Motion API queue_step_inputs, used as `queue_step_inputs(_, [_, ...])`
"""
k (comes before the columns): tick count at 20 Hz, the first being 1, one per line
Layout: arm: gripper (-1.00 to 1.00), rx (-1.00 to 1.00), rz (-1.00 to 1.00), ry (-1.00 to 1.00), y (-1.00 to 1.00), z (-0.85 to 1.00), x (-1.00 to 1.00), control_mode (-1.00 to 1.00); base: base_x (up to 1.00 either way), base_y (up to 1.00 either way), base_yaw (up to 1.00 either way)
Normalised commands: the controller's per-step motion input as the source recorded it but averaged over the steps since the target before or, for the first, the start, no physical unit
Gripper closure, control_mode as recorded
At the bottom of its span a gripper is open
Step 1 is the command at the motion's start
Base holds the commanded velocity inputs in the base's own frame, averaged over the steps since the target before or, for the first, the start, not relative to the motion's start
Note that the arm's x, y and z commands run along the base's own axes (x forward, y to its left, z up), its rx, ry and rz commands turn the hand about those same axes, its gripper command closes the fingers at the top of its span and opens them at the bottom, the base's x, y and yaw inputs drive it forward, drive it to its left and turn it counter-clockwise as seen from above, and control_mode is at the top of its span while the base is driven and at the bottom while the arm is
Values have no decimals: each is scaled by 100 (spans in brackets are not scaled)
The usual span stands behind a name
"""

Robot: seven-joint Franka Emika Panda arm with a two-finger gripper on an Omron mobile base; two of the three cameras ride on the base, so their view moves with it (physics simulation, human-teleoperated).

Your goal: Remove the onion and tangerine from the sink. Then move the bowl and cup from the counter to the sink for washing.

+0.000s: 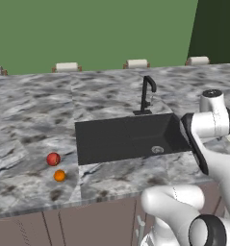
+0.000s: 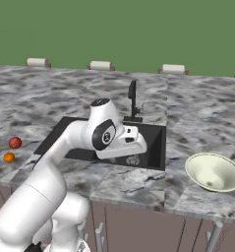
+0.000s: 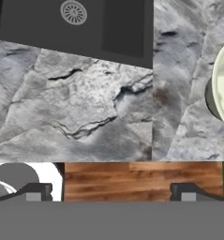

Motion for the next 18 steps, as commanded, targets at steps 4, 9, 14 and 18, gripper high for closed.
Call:
queue_step_inputs(4, [-100,0,11,0,-42,0,10,-100,0,0,0])
queue_step_inputs(9, [-100,0,3,1,-44,0,17,-100,0,0,0])
queue_step_inputs(14, [-100,0,1,1,-43,0,18,-100,0,0,0])
queue_step_inputs(18, [-100,0,0,4,-42,0,19,-100,0,0,0])
